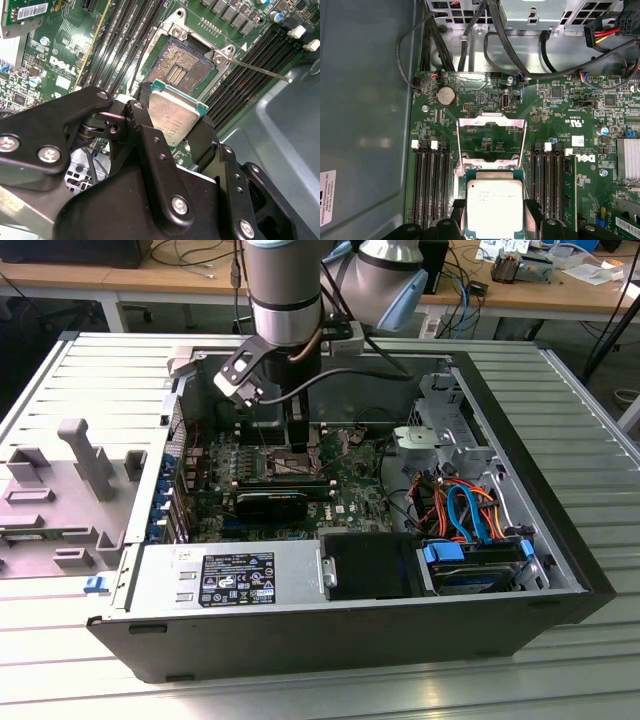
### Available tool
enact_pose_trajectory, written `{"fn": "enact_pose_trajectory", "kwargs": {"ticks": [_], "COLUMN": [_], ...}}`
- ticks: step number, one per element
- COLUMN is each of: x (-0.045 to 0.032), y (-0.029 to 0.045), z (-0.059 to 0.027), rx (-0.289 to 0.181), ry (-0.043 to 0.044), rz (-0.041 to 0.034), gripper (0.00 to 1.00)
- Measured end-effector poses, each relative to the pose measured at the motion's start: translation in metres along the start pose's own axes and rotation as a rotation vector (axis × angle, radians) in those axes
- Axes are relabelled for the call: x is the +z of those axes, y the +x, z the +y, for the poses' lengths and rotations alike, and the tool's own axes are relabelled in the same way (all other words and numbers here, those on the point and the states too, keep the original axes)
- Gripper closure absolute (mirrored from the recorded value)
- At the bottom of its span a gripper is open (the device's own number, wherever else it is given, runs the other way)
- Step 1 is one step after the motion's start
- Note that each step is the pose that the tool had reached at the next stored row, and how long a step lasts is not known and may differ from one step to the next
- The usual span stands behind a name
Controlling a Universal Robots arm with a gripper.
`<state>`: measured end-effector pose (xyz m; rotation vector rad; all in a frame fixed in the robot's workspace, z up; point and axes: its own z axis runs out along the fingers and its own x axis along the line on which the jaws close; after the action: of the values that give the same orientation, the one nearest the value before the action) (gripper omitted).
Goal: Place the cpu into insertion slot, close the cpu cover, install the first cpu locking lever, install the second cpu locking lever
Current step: 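Place the cpu into insertion slot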
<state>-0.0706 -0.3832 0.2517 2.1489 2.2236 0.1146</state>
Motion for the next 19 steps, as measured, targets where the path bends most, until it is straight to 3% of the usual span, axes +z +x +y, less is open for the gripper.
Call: {"fn": "enact_pose_trajectory", "kwargs": {"ticks": [19], "x": [0.0041], "y": [0.0], "z": [-0.0031], "rx": [0.001], "ry": [-0.0001], "rz": [-0.0008], "gripper": [0.45]}}
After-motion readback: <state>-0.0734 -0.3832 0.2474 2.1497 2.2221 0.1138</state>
